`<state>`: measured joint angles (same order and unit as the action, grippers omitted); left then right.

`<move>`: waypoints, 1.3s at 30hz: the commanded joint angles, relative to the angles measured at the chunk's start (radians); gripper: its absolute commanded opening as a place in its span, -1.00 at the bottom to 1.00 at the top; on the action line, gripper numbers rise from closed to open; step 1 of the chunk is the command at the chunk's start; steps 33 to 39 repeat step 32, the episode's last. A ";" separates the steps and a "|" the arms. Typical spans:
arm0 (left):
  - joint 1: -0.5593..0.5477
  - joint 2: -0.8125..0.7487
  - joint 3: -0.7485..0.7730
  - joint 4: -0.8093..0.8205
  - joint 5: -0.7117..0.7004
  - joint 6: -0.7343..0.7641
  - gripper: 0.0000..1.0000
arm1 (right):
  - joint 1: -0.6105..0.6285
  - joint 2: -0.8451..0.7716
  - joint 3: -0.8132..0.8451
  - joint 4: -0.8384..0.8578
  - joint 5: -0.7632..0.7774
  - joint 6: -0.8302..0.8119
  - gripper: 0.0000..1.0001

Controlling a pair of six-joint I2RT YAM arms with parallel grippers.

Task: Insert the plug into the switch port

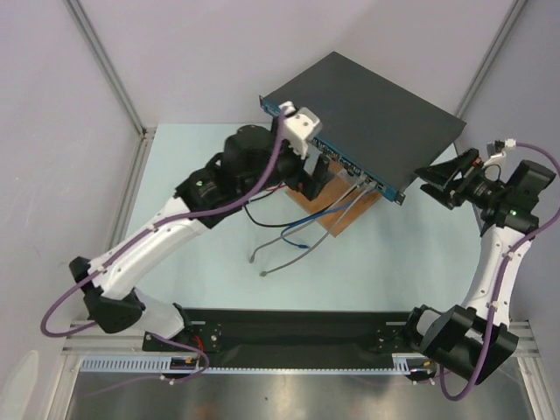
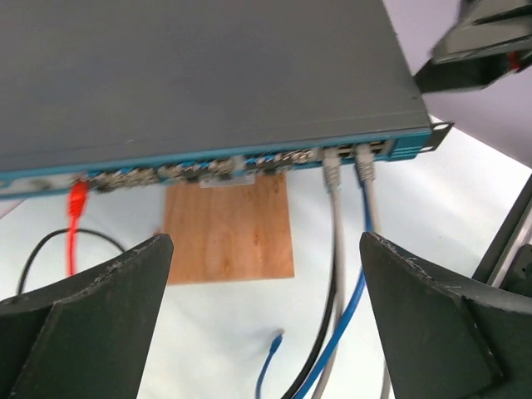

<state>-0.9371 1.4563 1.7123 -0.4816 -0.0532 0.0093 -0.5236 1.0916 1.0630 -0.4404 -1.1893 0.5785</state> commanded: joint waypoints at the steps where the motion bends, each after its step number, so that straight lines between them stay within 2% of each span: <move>1: 0.082 -0.065 -0.040 -0.048 0.085 -0.028 1.00 | -0.076 0.017 0.121 -0.226 -0.062 -0.248 1.00; 6: 0.337 -0.137 -0.100 -0.064 0.196 -0.138 1.00 | -0.115 0.085 0.322 -0.519 -0.027 -0.575 0.99; 7: 0.421 -0.143 -0.109 -0.066 0.202 -0.153 1.00 | -0.115 0.109 0.383 -0.582 -0.003 -0.613 0.99; 9: 0.506 -0.162 -0.135 -0.072 0.208 -0.192 0.99 | -0.115 0.126 0.426 -0.627 0.025 -0.652 0.99; 10: 0.587 -0.181 -0.149 -0.074 0.210 -0.206 1.00 | -0.115 0.132 0.442 -0.653 0.048 -0.673 1.00; 13: 0.702 -0.233 -0.209 -0.087 0.204 -0.218 1.00 | -0.110 0.149 0.477 -0.675 0.091 -0.686 1.00; 16: 0.735 -0.287 -0.281 -0.124 0.202 -0.152 1.00 | -0.053 0.157 0.505 -0.684 0.167 -0.692 1.00; 22: 0.735 -0.361 -0.365 -0.267 0.113 -0.072 1.00 | 0.164 0.117 0.485 -0.610 0.329 -0.658 0.99; 27: 0.735 -0.396 -0.407 -0.307 0.056 -0.043 1.00 | 0.177 0.119 0.502 -0.629 0.347 -0.683 1.00; 39: 0.735 -0.433 -0.405 -0.299 0.069 -0.032 1.00 | 0.201 0.090 0.519 -0.620 0.378 -0.695 1.00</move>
